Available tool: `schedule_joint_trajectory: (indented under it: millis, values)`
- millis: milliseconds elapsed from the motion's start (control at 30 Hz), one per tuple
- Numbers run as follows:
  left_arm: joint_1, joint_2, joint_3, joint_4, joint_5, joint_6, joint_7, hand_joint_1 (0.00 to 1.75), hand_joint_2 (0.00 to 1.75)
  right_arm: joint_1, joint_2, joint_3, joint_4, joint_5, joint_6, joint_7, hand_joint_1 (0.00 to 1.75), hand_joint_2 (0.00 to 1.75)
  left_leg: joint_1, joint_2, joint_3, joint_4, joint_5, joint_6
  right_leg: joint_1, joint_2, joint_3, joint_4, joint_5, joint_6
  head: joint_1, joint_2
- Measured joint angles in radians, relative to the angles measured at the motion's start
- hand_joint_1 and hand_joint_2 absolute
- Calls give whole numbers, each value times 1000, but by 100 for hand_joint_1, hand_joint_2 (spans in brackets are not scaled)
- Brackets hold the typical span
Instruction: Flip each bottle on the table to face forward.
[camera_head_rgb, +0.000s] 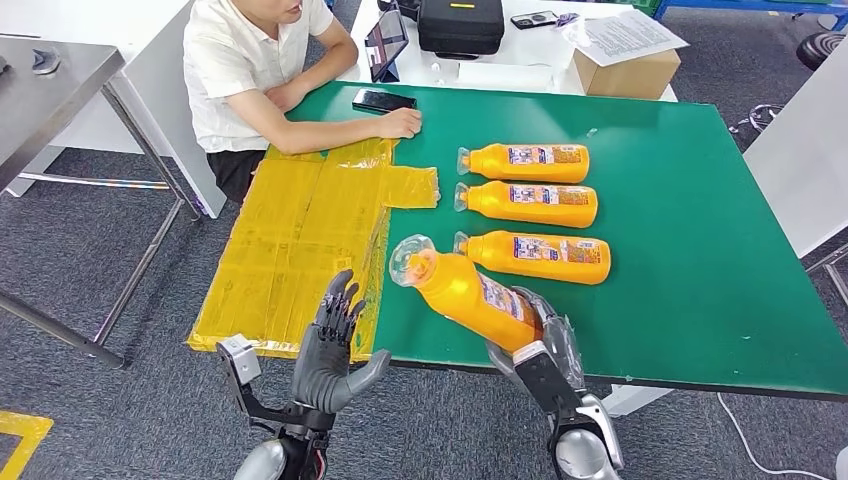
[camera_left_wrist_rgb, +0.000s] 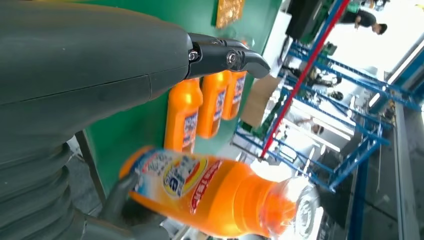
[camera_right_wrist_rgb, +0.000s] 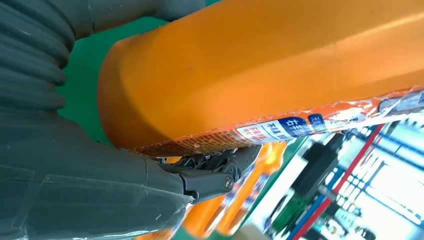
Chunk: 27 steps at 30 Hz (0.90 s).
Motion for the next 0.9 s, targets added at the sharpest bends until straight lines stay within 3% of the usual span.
schedule_joint_trajectory:
  millis: [400, 900]
  values:
    - [-45, 0, -31, 19, -22, -29, 9, 0, 175, -65, 18, 103, 73, 0, 62, 11, 164, 175, 0, 0, -1, 0, 0, 0, 0, 0, 0, 0, 0, 0, 0, 0]
    - [-131, -17, -44, 119, 5, -11, 35, 0, 175, -148, 69, 279, 131, 24, 77, 18, 162, 175, 0, 0, -1, 0, 1, 0, 0, 0, -1, 0, 0, 0, 0, 0]
